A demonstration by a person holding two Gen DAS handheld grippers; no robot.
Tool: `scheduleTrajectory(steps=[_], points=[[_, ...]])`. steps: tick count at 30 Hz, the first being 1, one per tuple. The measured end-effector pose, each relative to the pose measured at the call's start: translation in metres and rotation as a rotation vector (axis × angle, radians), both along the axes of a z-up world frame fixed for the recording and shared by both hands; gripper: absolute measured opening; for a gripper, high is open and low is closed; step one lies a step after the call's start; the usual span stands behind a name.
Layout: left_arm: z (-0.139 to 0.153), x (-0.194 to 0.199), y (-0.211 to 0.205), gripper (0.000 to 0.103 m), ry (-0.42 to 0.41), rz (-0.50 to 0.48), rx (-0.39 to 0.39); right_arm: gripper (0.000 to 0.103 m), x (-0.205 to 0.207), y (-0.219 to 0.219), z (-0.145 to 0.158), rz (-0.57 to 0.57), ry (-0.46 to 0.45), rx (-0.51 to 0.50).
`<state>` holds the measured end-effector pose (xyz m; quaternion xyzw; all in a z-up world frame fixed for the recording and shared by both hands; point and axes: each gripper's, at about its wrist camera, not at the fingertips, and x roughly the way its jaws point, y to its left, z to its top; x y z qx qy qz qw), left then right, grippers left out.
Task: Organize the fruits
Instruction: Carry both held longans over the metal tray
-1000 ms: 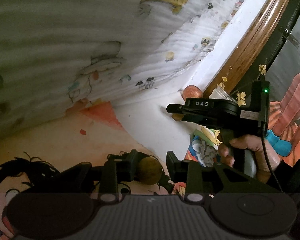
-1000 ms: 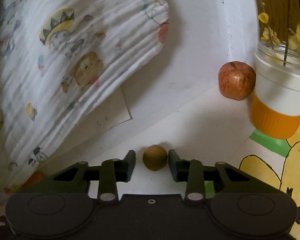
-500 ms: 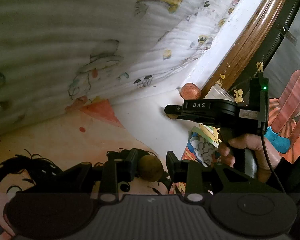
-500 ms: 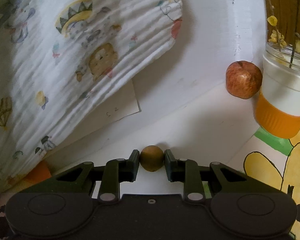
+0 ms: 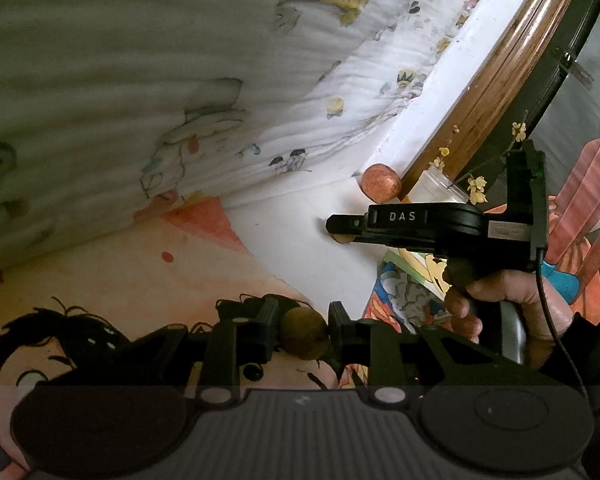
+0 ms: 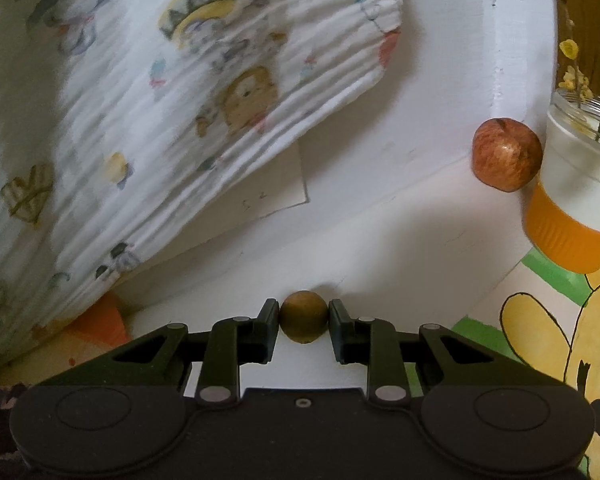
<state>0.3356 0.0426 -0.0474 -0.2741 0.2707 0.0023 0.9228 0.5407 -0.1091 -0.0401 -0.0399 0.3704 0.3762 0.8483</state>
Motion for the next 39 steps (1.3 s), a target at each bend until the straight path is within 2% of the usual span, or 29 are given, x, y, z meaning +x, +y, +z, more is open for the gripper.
scheduleTrajectory(steps=[5,15,19,22,31,39], points=[[0.000,0.000,0.000,0.029,-0.002,-0.001,-0.004,0.029,-0.010,-0.003,0.004,0.016,0.044,0.008],[0.001,-0.003,-0.002,0.029,-0.038,-0.022,-0.004,0.029,-0.038,-0.031,0.023,-0.032,0.109,0.078],[0.006,-0.008,-0.007,0.029,-0.078,-0.044,-0.004,0.029,-0.061,-0.048,0.031,-0.047,0.110,0.102],[0.010,-0.010,-0.010,0.029,-0.067,-0.045,-0.031,0.029,-0.080,-0.067,0.035,-0.064,0.110,0.126],[0.051,-0.037,-0.037,0.029,-0.107,-0.090,0.006,0.029,-0.145,-0.121,0.066,-0.081,0.064,0.165],[0.076,-0.065,-0.068,0.029,-0.139,-0.134,0.029,0.029,-0.198,-0.169,0.076,-0.150,0.028,0.208]])
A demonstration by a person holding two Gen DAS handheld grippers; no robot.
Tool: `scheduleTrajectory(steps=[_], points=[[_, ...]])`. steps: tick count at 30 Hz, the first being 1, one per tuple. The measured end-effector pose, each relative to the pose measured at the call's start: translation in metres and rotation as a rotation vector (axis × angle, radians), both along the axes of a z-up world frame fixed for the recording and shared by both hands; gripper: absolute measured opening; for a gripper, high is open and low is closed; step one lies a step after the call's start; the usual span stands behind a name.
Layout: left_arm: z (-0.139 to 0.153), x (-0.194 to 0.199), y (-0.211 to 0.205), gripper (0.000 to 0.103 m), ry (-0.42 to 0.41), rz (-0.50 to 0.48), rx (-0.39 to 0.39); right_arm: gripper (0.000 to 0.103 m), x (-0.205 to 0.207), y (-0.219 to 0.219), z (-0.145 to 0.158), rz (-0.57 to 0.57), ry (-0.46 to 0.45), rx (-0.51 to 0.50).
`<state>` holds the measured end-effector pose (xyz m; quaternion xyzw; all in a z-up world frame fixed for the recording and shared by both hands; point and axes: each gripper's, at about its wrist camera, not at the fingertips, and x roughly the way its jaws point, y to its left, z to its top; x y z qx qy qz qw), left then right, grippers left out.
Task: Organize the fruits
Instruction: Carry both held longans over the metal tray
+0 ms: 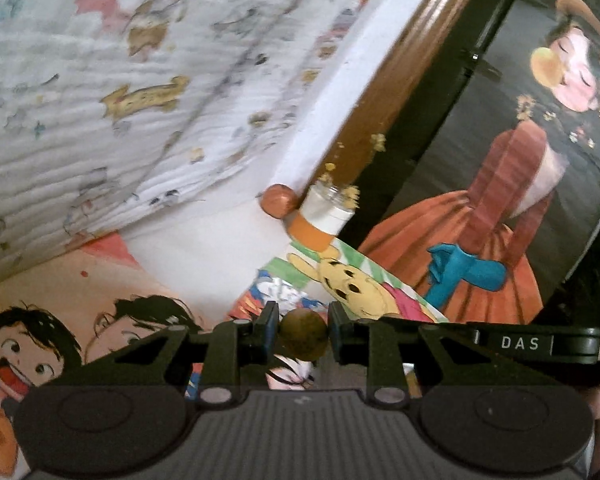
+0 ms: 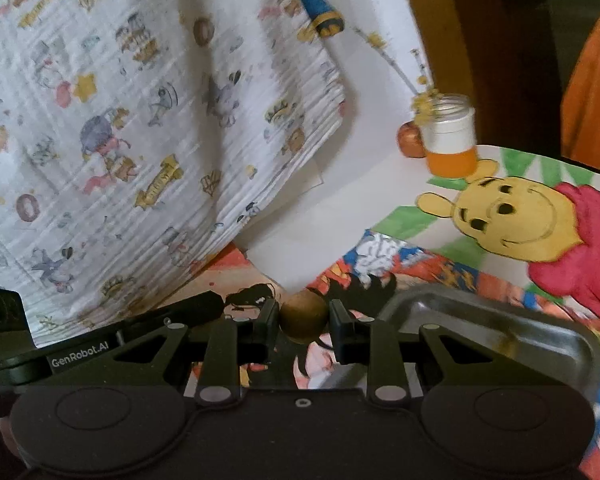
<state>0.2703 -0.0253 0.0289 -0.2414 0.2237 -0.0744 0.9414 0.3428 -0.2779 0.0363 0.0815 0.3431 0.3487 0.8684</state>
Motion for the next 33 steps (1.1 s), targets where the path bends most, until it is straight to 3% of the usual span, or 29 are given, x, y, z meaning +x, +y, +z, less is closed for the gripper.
scheduleTrajectory(steps=[8,20,33], points=[[0.005,-0.025,-0.037,0.029,0.000,-0.064,0.026,0.029,-0.036,-0.040,-0.003,-0.068,-0.029,-0.001],[-0.011,-0.042,-0.077,0.029,0.036,-0.154,0.068,0.029,-0.071,-0.091,-0.036,-0.179,-0.043,-0.029],[-0.019,-0.005,-0.114,0.029,0.084,-0.225,0.174,0.029,-0.089,-0.109,-0.066,-0.240,-0.125,-0.108]])
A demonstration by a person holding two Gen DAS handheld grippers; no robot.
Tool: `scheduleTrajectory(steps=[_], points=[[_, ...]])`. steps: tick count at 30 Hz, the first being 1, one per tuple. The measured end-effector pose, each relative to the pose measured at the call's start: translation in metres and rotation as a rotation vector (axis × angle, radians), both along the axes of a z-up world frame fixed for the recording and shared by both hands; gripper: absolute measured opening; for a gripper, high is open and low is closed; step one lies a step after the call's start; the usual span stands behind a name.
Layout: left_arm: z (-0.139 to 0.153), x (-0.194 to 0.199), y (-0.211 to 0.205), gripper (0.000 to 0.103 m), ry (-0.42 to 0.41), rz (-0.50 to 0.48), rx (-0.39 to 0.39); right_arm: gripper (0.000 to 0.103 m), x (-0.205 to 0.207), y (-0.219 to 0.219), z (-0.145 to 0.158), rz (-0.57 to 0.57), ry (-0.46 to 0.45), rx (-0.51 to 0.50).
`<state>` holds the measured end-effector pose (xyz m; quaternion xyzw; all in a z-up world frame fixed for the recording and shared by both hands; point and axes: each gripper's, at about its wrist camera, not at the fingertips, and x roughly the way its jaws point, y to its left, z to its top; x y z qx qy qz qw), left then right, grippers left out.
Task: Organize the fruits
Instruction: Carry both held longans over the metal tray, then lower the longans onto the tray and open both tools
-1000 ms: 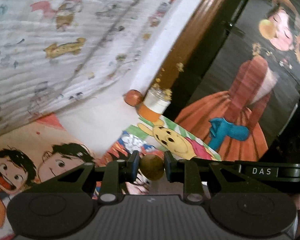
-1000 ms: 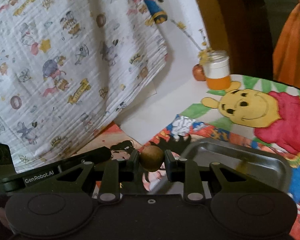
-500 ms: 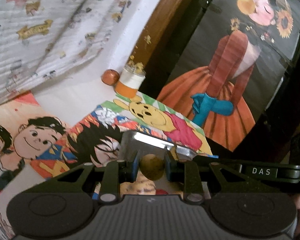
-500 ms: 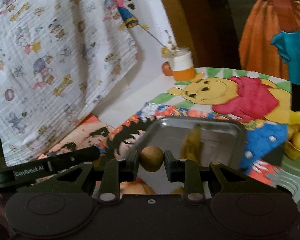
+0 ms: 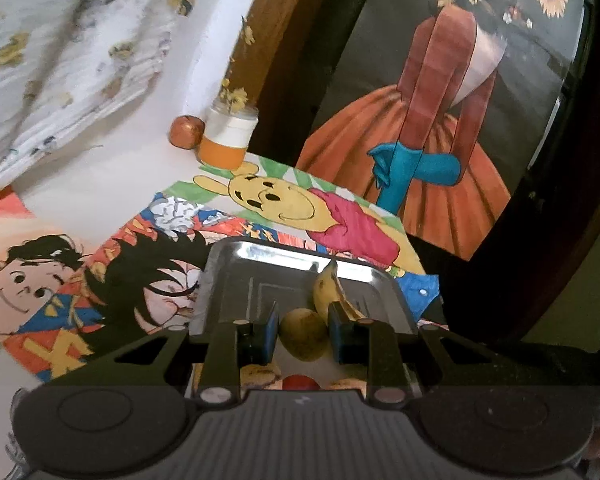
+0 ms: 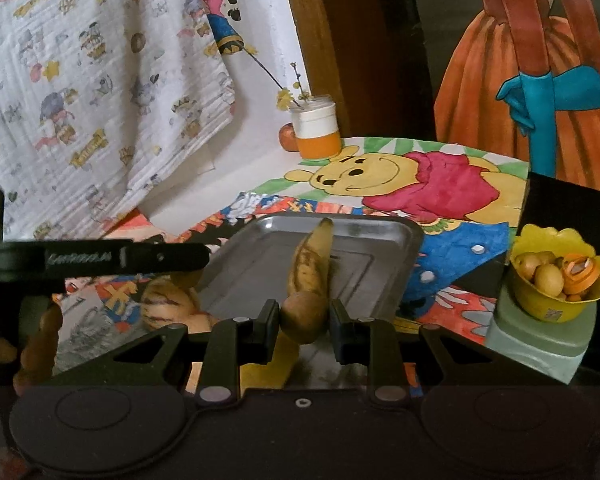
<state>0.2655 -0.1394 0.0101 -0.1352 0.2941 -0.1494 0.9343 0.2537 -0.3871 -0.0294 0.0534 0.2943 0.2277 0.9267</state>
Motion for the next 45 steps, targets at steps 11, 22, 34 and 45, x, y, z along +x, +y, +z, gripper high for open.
scheduleTrajectory(steps=[11,22,34,45], points=[[-0.015,0.024,-0.017,0.029,0.043,-0.016,0.059,0.029,0.002,0.001,-0.016,-0.020,-0.028,-0.049],[-0.014,0.039,-0.031,0.030,0.053,-0.029,0.164,0.029,0.002,0.011,-0.021,-0.022,-0.061,-0.099],[-0.014,0.047,-0.024,0.036,0.081,-0.049,0.128,0.041,0.000,0.013,-0.020,-0.044,-0.071,-0.076],[0.001,0.038,-0.010,0.080,0.065,-0.009,0.035,0.081,-0.016,0.011,-0.004,-0.099,-0.125,-0.057]])
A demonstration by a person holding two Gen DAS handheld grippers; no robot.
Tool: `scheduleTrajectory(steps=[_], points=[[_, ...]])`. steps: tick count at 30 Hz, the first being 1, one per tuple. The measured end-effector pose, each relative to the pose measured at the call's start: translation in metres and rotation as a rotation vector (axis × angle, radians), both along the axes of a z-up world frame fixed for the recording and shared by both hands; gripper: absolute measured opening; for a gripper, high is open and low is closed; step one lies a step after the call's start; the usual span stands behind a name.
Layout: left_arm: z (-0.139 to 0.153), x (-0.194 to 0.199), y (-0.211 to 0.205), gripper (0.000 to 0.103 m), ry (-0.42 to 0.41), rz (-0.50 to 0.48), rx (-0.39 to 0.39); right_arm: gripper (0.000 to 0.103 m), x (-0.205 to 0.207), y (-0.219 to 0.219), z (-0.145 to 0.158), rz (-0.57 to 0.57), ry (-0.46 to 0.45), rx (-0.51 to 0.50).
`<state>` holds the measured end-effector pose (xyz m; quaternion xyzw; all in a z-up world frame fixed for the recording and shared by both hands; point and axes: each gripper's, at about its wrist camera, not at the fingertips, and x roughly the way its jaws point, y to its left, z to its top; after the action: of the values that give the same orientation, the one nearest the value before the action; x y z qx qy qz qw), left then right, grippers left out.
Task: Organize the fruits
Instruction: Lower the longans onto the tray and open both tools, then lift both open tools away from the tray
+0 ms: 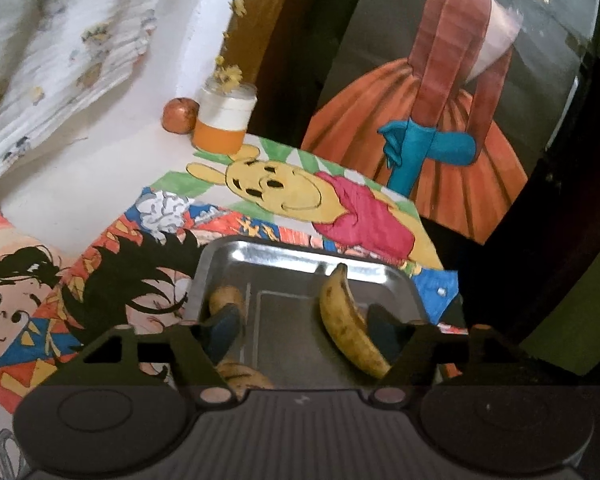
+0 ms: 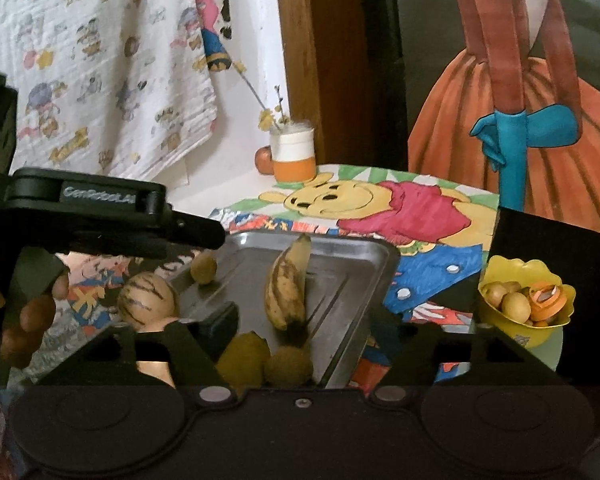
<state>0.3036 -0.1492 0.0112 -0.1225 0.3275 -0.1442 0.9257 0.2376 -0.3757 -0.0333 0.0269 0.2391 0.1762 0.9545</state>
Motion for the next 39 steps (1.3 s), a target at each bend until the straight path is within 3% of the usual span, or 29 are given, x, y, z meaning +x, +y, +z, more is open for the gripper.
scheduleTrajectory(steps=[7,14,23,39], points=[[0.015,-0.016,0.010,0.103,-0.046,0.036,0.000,0.100,-0.015,0.004,0.017,-0.034,-0.047,0.008],[0.024,-0.037,0.026,0.103,-0.075,0.090,0.003,0.102,-0.030,0.010,0.025,-0.064,-0.047,0.011],[0.024,-0.080,0.033,0.103,-0.128,0.166,0.150,0.102,-0.051,0.024,0.033,-0.074,-0.068,-0.023],[0.021,-0.136,0.055,0.103,-0.181,0.264,0.191,0.102,-0.085,0.040,0.036,-0.113,-0.059,-0.027]])
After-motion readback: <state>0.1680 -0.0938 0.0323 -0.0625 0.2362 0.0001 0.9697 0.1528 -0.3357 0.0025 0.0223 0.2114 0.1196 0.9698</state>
